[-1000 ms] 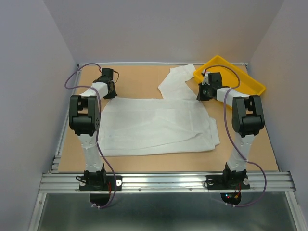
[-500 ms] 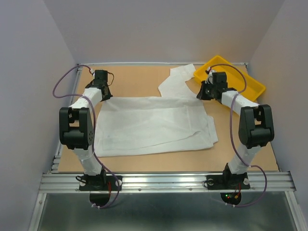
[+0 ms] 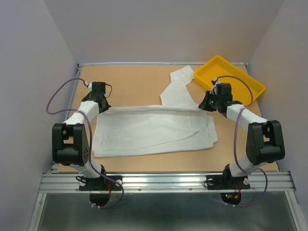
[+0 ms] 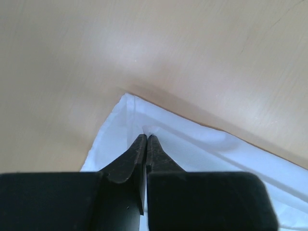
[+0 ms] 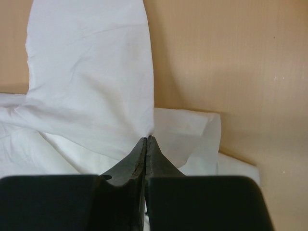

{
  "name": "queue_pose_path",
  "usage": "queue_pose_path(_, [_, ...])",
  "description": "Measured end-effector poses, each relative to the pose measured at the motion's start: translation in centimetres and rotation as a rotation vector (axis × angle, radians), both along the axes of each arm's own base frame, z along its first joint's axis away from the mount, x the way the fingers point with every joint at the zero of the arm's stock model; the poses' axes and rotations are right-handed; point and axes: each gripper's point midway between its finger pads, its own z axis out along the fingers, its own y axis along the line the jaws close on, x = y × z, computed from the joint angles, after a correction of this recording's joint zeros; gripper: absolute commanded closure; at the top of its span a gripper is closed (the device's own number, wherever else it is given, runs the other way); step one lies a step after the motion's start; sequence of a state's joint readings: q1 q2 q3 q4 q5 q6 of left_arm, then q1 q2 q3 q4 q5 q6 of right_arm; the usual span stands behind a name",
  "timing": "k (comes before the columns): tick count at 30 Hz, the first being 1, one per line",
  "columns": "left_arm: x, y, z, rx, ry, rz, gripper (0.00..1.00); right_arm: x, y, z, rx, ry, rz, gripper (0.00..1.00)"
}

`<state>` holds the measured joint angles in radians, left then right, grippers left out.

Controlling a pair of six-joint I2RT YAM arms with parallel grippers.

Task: Fold and stack the long sleeve shirts
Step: Fold the shirt

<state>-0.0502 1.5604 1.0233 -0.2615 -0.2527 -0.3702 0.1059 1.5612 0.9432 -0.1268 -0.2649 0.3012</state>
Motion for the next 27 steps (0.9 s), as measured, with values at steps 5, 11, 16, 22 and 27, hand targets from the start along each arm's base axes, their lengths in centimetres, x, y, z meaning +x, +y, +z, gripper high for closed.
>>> queue_pose_path(5, [-1.6, 0.0, -1.4, -0.007, 0.018, 0.003, 0.8, -1.8, -0.1, -1.8, 0.015, 0.046, -0.024, 0.99])
queue_pose_path(11, [-3.7, 0.1, -3.0, -0.009, 0.062, 0.011, 0.55, -3.9, -0.5, -4.1, 0.022, 0.112, -0.065, 0.87])
queue_pose_path(16, [-4.1, 0.1, -2.1, -0.015, 0.028, 0.028, 0.32, -5.2, -0.8, -4.8, 0.024, 0.134, -0.087, 0.71])
queue_pose_path(22, [-4.2, -0.1, 1.5, -0.037, -0.094, 0.019, 0.22, -5.4, -0.5, -2.1, 0.049, 0.057, -0.071, 0.62])
queue_pose_path(27, [-3.2, -1.2, 5.1, -0.092, -0.227, -0.018, 0.23, -5.2, 0.3, 0.4, 0.062, -0.02, -0.014, 0.62])
